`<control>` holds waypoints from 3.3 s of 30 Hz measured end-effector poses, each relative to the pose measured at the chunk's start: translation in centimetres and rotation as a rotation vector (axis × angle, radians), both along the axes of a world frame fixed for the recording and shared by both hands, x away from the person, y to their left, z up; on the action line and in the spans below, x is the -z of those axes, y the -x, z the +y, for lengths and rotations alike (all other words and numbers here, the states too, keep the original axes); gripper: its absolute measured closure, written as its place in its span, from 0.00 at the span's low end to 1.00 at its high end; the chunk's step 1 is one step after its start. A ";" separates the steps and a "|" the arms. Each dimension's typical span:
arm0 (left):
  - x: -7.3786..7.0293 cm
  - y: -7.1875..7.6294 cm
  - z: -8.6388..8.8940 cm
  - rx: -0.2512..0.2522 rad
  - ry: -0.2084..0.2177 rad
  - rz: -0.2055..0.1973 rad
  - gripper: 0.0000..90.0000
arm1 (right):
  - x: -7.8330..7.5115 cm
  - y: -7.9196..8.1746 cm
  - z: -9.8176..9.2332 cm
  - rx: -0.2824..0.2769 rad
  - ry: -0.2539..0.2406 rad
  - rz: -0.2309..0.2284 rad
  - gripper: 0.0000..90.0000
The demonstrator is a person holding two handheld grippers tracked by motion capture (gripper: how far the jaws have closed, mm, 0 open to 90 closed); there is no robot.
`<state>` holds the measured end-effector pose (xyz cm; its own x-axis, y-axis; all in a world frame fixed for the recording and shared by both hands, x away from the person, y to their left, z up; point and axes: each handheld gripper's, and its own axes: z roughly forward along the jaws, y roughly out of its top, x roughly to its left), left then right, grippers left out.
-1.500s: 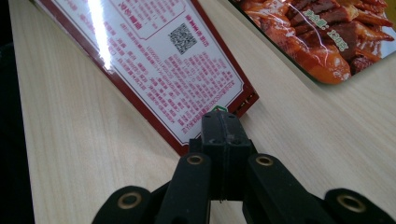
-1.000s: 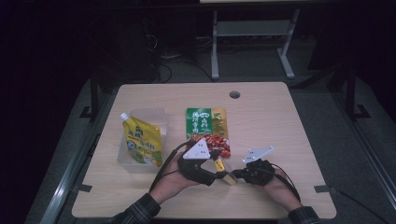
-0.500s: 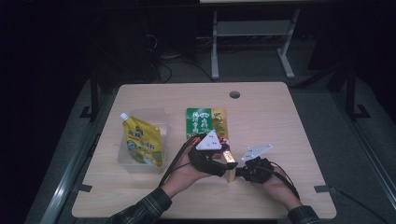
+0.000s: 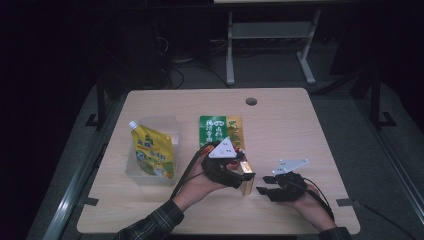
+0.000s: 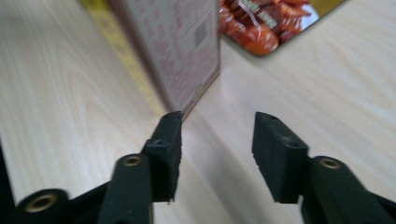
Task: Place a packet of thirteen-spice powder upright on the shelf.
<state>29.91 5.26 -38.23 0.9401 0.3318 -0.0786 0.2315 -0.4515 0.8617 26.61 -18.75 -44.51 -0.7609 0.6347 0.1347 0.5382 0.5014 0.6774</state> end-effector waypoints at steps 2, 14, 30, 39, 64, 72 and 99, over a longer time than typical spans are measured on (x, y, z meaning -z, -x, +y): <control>-0.2 0.1 0.1 0.001 0.004 -0.006 0.29 | 0.1 0.7 -0.1 0.013 -0.003 -0.003 0.49; -1.5 1.1 2.4 0.001 -0.011 -0.020 0.24 | -0.2 2.8 -0.5 0.054 -0.061 0.007 0.43; 1.7 3.7 8.0 -0.051 -0.044 0.051 0.24 | -1.1 3.0 2.5 0.080 -0.067 -0.025 0.34; 4.4 5.9 10.6 -0.068 -0.066 0.125 0.24 | -1.9 1.7 4.3 0.100 -0.072 -0.052 0.33; 6.0 7.5 12.6 -0.107 -0.090 0.139 0.24 | -1.8 -0.6 5.4 0.105 -0.036 -0.114 0.70; 6.3 8.0 13.3 -0.134 -0.084 0.148 0.24 | -1.9 -1.5 5.4 0.060 -0.031 -0.130 0.74; 6.2 8.9 14.9 -0.164 -0.094 0.162 0.24 | -4.4 -5.7 9.4 -0.150 -0.057 -0.135 0.75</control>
<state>21.02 20.17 -44.47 0.8509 0.4917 -0.1852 0.4396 -0.4731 0.7635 32.34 -9.37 -40.16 -0.8599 0.5072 0.0576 0.3630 0.5282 0.7676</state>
